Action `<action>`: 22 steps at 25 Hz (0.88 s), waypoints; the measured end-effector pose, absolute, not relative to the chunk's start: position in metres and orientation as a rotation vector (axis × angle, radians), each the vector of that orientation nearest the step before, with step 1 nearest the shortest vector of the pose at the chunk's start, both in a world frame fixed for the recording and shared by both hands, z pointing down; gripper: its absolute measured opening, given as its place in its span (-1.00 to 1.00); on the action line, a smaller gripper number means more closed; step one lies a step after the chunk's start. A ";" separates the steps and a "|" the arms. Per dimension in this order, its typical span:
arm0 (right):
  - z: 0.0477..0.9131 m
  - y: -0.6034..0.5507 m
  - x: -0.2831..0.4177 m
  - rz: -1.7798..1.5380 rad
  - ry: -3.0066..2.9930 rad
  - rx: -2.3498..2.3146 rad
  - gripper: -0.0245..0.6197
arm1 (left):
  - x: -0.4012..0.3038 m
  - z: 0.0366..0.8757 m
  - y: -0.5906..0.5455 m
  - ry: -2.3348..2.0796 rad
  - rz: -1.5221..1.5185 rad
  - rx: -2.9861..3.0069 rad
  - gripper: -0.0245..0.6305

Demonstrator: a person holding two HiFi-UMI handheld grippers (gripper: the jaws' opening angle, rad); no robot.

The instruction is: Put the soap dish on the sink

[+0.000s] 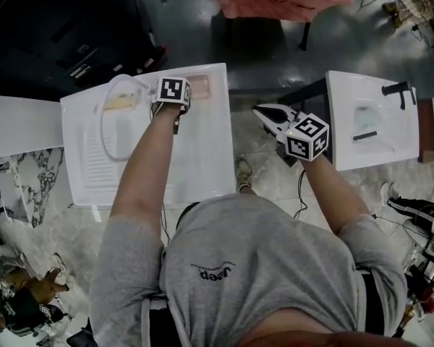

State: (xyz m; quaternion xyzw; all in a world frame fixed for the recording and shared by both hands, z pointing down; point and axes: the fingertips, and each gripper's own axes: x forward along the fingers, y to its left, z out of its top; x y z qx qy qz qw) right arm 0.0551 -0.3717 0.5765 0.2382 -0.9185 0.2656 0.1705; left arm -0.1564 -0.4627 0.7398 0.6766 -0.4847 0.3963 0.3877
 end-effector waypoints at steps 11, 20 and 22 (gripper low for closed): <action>0.572 -0.370 0.051 0.748 -2.617 0.666 -0.76 | -0.156 0.739 -0.469 -1.321 1.050 1.779 -0.28; 0.557 -0.365 0.050 0.703 -2.629 0.680 -0.76 | -0.157 0.709 -0.474 -1.410 0.944 1.856 -0.29; 0.552 -0.363 0.048 0.688 -2.637 0.682 -0.76 | -0.158 0.702 -0.469 -1.419 0.926 1.861 -0.29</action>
